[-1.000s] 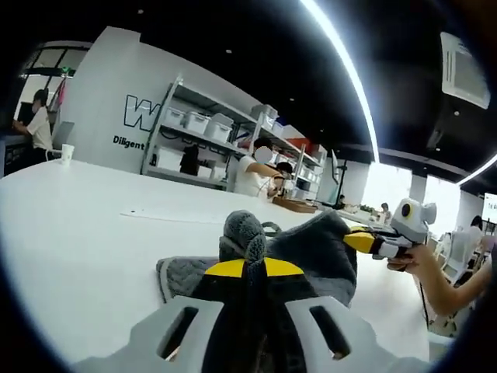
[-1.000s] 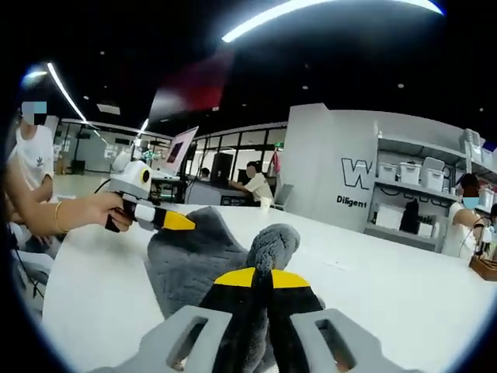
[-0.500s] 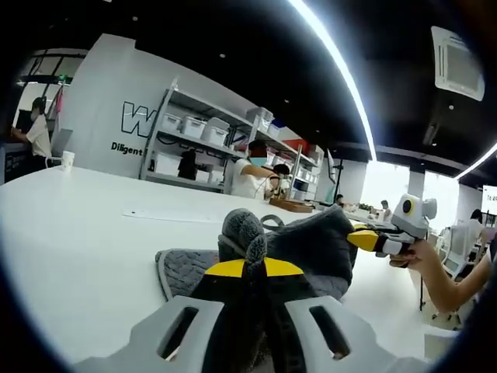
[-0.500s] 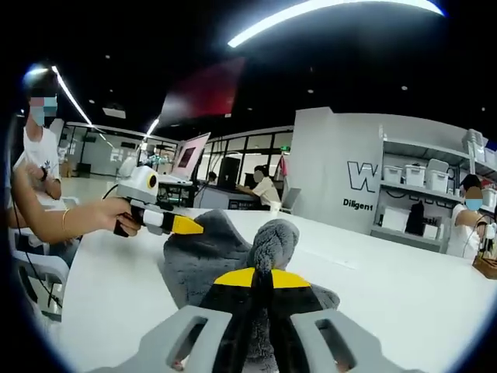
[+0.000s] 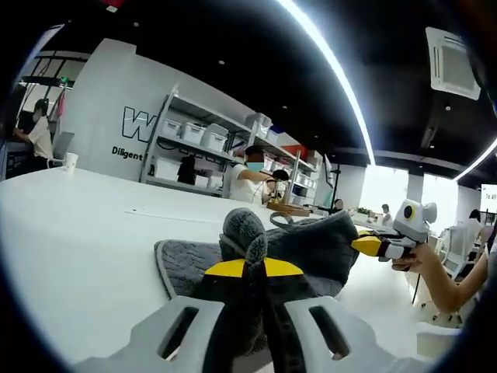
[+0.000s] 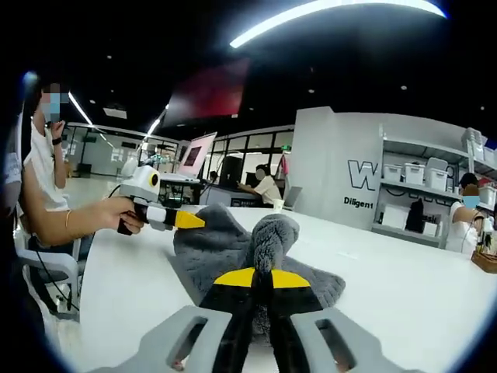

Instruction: Open the folded towel by lifting each exposed corner and separating the folded layers until the towel lies flat within the target outline without major curled edges

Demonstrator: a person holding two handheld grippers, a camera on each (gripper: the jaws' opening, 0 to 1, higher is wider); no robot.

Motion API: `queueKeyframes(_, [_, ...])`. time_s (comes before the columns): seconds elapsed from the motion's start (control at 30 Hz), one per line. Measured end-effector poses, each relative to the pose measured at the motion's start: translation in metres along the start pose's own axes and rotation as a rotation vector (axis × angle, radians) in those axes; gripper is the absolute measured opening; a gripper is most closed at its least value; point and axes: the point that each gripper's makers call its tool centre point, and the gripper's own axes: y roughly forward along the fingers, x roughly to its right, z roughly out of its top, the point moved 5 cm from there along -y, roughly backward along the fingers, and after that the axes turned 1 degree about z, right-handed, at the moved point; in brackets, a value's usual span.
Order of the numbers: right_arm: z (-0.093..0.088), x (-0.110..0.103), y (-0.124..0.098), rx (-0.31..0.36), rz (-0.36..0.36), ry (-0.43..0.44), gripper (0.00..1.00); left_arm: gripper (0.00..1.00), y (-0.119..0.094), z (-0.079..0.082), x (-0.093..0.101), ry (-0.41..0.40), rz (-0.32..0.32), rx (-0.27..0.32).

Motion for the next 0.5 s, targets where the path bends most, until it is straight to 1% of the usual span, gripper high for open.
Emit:
queueKeyframes(0.13, [-0.003,-0.002,-0.005,-0.001,-0.004,0.013,0.00,0.05,-0.007,-0.001,0.002,-0.001,0.004,0.007])
queueKeyframes(0.17, [-0.005,-0.003,-0.007,-0.001,-0.006,0.017,0.00,0.05,-0.013,-0.005,0.004,-0.034,0.005,0.019])
queueKeyframes(0.2, [-0.008,-0.004,-0.009,-0.002,-0.009,0.031,0.00,0.05,-0.015,-0.006,0.004,-0.035,0.005,0.018])
queueKeyframes(0.33, [-0.010,-0.007,-0.013,0.001,-0.010,0.039,0.00,0.05,-0.022,-0.009,0.007,-0.051,0.005,0.017])
queueKeyframes(0.5, [-0.012,-0.010,-0.019,0.004,-0.017,0.036,0.00,0.05,-0.031,-0.010,0.011,-0.026,0.002,0.005])
